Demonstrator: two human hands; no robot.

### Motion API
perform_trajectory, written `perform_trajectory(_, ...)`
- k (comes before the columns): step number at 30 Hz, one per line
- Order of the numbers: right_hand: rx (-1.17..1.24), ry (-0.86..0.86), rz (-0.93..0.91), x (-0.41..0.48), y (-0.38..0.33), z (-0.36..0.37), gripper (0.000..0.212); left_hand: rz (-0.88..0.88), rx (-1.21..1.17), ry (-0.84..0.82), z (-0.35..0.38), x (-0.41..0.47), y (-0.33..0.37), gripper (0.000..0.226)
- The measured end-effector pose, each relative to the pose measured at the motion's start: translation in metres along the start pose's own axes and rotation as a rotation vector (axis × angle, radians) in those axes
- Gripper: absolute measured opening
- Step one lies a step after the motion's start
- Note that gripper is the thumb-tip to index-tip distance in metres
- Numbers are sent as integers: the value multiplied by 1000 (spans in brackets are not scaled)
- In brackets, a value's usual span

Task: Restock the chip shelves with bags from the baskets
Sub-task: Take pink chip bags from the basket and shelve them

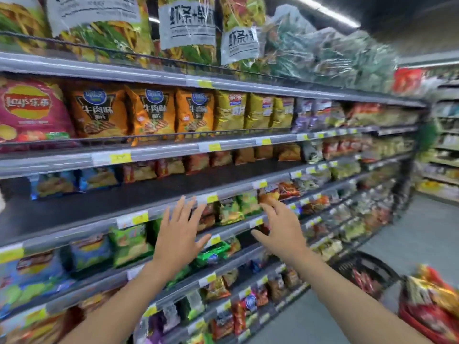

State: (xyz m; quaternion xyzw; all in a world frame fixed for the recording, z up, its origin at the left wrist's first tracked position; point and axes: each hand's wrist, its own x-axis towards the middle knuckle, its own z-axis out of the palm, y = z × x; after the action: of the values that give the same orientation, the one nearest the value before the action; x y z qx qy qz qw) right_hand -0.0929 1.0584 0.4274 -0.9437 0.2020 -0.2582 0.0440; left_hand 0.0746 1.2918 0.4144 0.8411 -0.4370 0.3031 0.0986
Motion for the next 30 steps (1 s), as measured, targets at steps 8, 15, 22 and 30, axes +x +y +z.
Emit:
perform_trajectory(8, -164, -45, 345, -116, 155, -19, 85, 254, -182, -118, 80, 27, 186, 87)
perform_trajectory(15, -262, -84, 625, -170, 260, -26, 88, 451, -297, -205, 147, 69, 318, 90)
perform_trajectory(22, -317, -93, 822, -167, 362, -19, 94, 576, -399, -257, 224, 134, 408, 93)
perform_trajectory(30, -369, -116, 914, -140, 459, 6, 91, 645, -449, -311, 301, 208, 483, 94)
